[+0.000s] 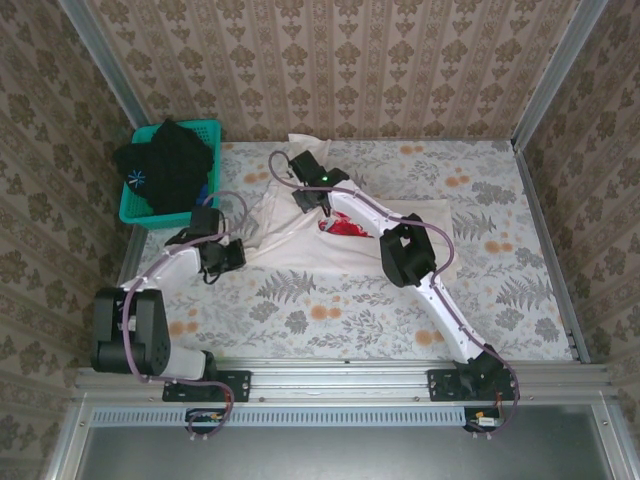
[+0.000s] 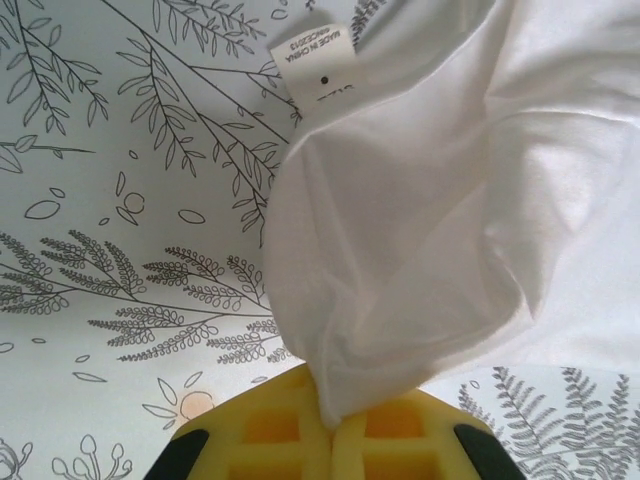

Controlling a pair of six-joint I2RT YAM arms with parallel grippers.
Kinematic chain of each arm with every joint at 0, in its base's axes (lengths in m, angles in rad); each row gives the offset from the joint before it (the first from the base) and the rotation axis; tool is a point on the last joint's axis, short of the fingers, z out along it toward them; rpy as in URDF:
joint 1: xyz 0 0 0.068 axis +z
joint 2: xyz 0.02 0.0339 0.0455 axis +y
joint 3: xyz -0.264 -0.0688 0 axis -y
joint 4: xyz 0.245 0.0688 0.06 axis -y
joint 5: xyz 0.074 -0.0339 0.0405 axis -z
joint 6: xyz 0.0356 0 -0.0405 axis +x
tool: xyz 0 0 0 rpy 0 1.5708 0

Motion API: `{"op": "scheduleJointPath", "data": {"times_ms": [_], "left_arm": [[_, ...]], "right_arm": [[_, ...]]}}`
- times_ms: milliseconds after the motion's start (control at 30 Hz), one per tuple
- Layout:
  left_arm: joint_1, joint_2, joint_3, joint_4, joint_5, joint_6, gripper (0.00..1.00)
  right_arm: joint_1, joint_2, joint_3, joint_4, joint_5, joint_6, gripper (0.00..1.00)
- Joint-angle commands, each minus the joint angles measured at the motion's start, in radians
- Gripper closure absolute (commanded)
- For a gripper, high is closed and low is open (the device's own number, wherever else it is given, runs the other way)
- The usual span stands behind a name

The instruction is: Fold and stack the t-shirts

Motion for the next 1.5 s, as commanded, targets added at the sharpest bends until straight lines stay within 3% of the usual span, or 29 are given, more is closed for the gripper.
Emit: {"op": "scheduleJointPath", "data": {"times_ms": [0,200,300,367,433,467,533,567,600,733,867,933,1000,1167,1300,1467], "left_arm": [[0.007,-0.030,-0.041,-0.015,0.031,-0.015,1.00],[0.009,-0.064,-0.101,-0.067,-0.039,-0.068,1.00],[0.009,-0.065,-0.122,-0.063,-0.059,-0.093,1.00],[0.009,-0.052,-0.119,-0.066,-0.076,-0.096,1.00],[0.010,-0.038,-0.117,-0.060,-0.073,-0.096,1.00],[0.010,-0.030,-0.116,-0.055,-0.078,-0.097,1.00],[0.010,-0.015,-0.112,-0.055,-0.085,-0.096,0.91],[0.010,-0.007,-0.106,-0.061,-0.089,-0.092,0.90],[0.011,-0.003,-0.105,-0.065,-0.095,-0.093,0.89],[0.012,-0.005,-0.091,-0.080,-0.108,-0.091,0.64],[0.014,-0.035,-0.043,-0.138,-0.163,-0.077,0.39],[0.011,-0.059,-0.009,-0.180,-0.203,-0.068,0.35],[0.004,-0.079,0.028,-0.200,-0.204,-0.043,0.36],[-0.090,-0.018,0.133,-0.132,-0.171,-0.015,0.36],[-0.158,0.180,0.212,0.025,0.016,-0.017,0.38],[-0.125,0.327,0.188,0.077,0.048,-0.045,0.47]], "right_arm": [[-0.002,-0.076,-0.017,0.033,0.044,0.016,1.00],[-0.027,-0.167,-0.131,0.168,0.070,0.144,1.00],[-0.066,-0.157,-0.124,0.178,0.013,0.233,1.00],[-0.089,-0.117,-0.074,0.146,-0.021,0.281,0.80],[-0.110,-0.073,-0.017,0.088,-0.074,0.304,0.70],[-0.118,-0.057,0.006,0.058,-0.085,0.314,0.58],[-0.130,-0.053,0.025,0.007,-0.081,0.323,0.36],[-0.132,-0.074,0.000,0.005,-0.082,0.310,0.34],[-0.131,-0.100,-0.027,0.012,-0.076,0.296,0.33],[-0.121,-0.275,-0.253,0.060,-0.064,0.267,0.31],[-0.092,-0.502,-0.597,0.135,-0.030,0.242,0.31],[-0.084,-0.605,-0.777,0.187,-0.035,0.275,0.33],[-0.078,-0.702,-0.961,0.260,-0.116,0.303,0.35],[-0.069,-0.852,-1.258,0.254,-0.024,0.397,0.37],[-0.118,-0.893,-1.385,0.195,-0.001,0.479,0.39],[-0.191,-0.969,-1.499,0.172,-0.025,0.526,0.37]]}}
